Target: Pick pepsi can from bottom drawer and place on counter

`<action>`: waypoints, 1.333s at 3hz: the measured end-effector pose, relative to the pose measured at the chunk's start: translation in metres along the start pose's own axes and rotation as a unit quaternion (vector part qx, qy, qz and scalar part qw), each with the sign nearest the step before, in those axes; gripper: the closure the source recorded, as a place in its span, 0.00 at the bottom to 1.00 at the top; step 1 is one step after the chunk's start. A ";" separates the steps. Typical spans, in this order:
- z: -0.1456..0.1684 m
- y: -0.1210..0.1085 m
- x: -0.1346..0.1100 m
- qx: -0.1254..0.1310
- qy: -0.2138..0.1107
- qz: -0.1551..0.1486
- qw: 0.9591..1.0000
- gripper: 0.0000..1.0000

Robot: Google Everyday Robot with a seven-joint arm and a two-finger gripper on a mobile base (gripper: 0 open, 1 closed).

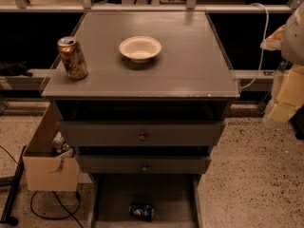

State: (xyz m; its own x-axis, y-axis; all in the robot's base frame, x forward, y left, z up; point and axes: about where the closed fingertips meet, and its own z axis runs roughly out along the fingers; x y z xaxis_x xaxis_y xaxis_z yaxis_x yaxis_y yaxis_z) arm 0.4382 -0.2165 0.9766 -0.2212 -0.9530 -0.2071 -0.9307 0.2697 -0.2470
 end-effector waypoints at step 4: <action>0.025 0.064 0.033 0.008 -0.130 0.083 0.988 0.00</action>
Offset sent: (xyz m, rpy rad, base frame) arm -0.0002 -0.0030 -0.0133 0.1318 0.0148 -0.0156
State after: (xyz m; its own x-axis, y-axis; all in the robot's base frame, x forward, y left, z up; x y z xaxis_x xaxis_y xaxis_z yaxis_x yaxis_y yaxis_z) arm 0.3784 -0.2272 0.9306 -0.2863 -0.8286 -0.4810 -0.8826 0.4235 -0.2041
